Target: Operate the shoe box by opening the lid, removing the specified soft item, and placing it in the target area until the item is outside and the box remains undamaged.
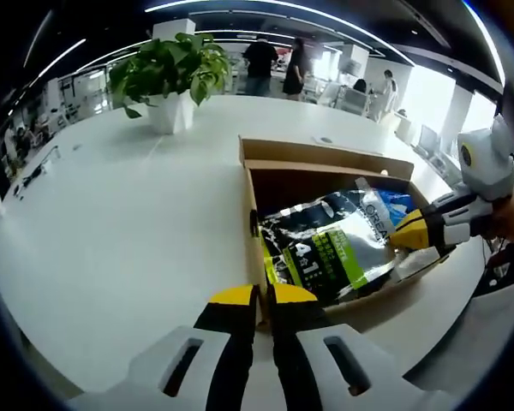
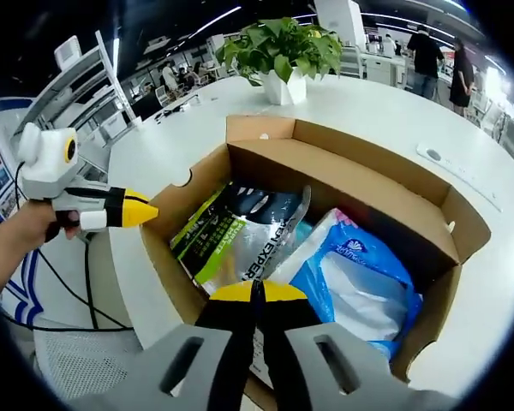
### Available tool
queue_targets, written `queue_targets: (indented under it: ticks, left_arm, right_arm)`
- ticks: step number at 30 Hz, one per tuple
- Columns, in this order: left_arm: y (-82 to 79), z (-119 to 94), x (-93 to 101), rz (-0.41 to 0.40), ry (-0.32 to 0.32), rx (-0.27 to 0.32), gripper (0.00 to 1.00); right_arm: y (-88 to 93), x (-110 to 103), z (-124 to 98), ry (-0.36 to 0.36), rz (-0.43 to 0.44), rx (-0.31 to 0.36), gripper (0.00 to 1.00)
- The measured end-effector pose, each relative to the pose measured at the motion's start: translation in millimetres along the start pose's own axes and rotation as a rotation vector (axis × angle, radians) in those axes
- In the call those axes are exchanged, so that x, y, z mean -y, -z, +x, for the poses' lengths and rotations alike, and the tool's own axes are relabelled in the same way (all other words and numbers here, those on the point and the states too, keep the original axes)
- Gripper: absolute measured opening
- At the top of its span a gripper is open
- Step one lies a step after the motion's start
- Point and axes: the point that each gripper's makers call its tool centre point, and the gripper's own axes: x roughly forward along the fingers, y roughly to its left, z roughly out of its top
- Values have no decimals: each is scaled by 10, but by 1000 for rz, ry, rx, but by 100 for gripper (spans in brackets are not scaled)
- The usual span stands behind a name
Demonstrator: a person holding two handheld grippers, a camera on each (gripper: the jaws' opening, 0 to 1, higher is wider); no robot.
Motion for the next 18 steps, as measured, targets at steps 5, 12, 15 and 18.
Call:
queue_targets:
  ticks: [5, 12, 15, 18]
  left_arm:
    - [-2, 0, 4, 11, 0, -6, 3]
    - [-3, 0, 9, 36, -2, -15, 4]
    - [-6, -1, 13, 44, 0, -24, 4]
    - [-15, -4, 22, 76, -1, -28, 4]
  right_arm:
    - [-17, 84, -82, 18, 13, 8, 0]
    - [-48, 198, -186, 43, 18, 27, 0]
    - [-42, 229, -223, 50, 21, 35, 0]
    - [-37, 261, -251, 56, 27, 43, 0]
